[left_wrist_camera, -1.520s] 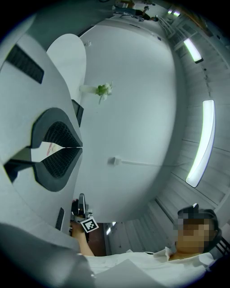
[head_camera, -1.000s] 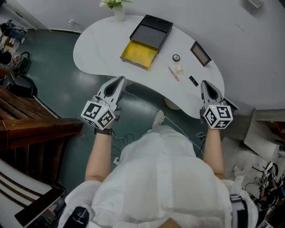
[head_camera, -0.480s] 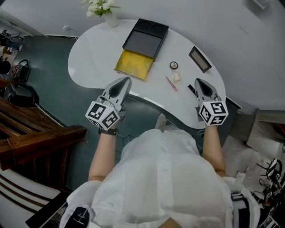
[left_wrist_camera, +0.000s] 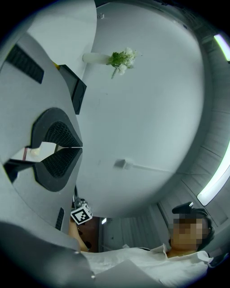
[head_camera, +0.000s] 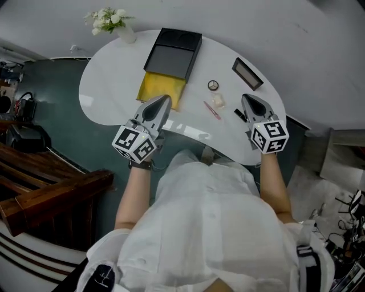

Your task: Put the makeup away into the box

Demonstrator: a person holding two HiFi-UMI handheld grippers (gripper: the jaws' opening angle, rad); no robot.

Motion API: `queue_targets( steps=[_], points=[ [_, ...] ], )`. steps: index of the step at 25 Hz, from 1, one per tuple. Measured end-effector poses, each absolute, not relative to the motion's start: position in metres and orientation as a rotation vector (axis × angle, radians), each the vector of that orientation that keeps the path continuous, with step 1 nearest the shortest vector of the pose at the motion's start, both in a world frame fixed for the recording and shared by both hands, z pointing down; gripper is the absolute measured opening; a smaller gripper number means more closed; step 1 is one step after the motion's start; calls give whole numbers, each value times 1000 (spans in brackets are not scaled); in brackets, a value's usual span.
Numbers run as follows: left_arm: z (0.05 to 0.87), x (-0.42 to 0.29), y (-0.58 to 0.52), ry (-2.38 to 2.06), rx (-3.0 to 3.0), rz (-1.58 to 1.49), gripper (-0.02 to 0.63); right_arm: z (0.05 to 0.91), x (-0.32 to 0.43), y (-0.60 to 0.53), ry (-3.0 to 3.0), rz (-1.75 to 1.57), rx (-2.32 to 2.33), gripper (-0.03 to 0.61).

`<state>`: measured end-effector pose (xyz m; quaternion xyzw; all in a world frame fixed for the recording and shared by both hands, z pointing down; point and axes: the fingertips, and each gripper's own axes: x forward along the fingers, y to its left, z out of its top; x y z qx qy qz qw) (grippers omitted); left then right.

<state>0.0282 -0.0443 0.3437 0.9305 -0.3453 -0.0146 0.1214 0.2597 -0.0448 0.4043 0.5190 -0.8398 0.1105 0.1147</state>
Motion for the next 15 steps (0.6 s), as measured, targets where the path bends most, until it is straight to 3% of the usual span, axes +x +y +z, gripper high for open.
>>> queue_targets(
  steps=[7,15],
  points=[
    [356,53,-67,-884,2742,4,18,420,248,-52,-2427,385,1476,15],
    [378,70,-91,-714,2745,84,18,454,232,-68,-2343,523,1450,101]
  ],
)
